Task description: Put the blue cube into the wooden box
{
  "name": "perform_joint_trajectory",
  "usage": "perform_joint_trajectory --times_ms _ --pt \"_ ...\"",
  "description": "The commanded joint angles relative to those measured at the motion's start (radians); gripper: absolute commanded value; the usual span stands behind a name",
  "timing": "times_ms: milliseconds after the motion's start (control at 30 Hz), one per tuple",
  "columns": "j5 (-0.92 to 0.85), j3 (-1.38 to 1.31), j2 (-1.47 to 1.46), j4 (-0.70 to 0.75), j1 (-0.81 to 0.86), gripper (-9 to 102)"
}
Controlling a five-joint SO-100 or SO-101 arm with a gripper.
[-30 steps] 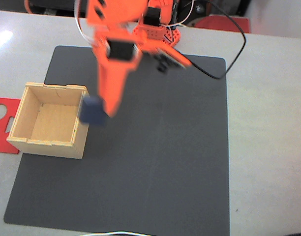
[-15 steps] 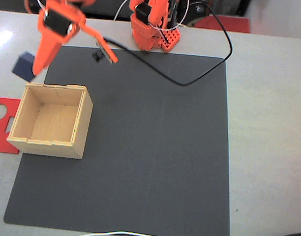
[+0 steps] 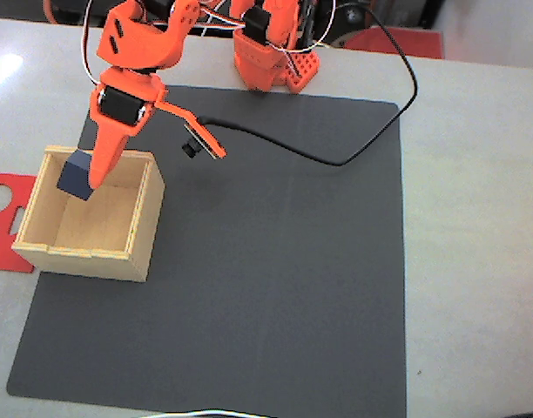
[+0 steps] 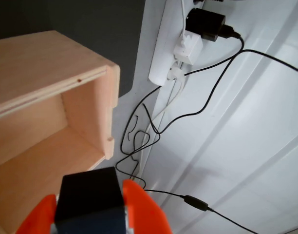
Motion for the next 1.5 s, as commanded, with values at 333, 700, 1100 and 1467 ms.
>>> perform_joint_trajectory --times_ms 333,700,1100,1467 --pt "0.233 -0.244 -0.21 0.163 0.23 0" --pt "0.236 -0.437 -0.327 0.236 0.19 0" --pt "0.219 -0.693 -0.554 0.29 0.041 0" --pt "0.212 -0.686 -0.678 0.242 0.037 1"
